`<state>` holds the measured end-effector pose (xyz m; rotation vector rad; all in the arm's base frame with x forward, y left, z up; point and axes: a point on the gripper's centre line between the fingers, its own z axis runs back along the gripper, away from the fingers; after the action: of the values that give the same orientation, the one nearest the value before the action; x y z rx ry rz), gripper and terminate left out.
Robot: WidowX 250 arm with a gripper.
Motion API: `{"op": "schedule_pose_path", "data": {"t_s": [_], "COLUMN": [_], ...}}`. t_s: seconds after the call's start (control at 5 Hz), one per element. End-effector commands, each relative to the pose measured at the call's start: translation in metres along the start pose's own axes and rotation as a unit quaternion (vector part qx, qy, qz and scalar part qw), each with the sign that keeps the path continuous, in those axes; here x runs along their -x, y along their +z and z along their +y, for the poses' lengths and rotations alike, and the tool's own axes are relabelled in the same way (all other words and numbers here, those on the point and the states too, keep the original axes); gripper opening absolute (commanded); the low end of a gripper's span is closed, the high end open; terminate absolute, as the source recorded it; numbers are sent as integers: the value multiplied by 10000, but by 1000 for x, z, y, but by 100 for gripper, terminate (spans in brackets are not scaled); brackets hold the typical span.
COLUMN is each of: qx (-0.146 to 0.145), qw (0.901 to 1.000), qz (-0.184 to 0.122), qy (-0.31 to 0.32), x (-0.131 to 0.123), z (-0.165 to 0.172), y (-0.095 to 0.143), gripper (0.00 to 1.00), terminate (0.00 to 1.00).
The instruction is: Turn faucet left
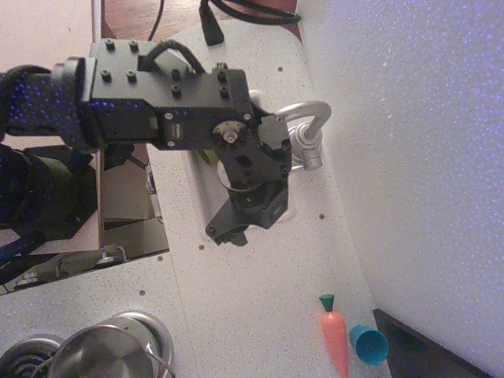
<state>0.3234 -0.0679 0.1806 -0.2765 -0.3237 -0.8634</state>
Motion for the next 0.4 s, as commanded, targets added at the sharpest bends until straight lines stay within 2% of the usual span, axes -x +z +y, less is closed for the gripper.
{"op": "schedule_pose_path", "data": {"t_s": [0.0, 0.2], "qx": [0, 49], "qw": [10000, 9999], "qz": [0, 44], "qy": [0, 137], "x": [0, 11], "z": [0, 11], "y": [0, -9], "gripper": [100, 100], "terminate": [0, 0]}}
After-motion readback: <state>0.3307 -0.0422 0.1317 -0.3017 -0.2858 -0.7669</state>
